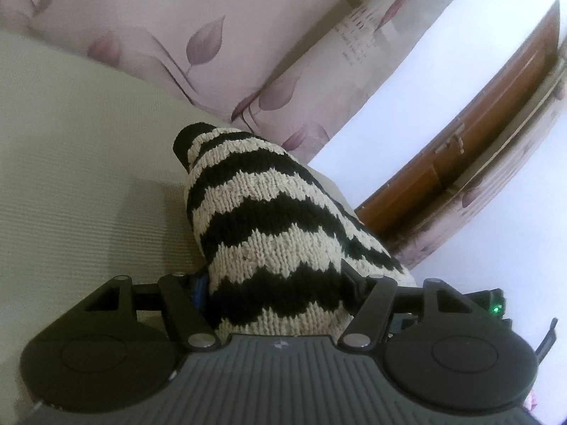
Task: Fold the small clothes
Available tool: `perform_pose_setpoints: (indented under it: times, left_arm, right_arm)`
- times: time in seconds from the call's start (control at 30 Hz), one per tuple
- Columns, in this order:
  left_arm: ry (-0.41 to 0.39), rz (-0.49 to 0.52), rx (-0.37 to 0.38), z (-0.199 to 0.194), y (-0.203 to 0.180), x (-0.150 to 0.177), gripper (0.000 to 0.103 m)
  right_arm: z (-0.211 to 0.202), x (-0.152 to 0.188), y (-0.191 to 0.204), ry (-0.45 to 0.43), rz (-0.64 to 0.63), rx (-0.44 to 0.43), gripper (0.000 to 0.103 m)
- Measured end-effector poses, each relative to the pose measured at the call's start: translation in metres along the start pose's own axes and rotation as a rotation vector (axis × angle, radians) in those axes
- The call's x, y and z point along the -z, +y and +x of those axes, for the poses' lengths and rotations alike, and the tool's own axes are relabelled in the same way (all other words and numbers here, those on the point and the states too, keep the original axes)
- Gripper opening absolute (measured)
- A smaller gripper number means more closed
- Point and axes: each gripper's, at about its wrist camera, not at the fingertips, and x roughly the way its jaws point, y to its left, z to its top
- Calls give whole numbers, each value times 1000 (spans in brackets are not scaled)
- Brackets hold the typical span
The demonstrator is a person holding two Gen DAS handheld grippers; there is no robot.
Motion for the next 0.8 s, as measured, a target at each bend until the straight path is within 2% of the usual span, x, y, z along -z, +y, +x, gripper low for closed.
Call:
perform_pose_setpoints:
  times: [0.53,0.8]
  left_arm:
    - [-123,126,-134,-117,-36,29,66]
    - [-162,170,-184,-150,-43,51,66]
  right_arm:
    - [15,48,83,-7,-83,-58,48]
    - [25,75,105,-5,-95,-74,48]
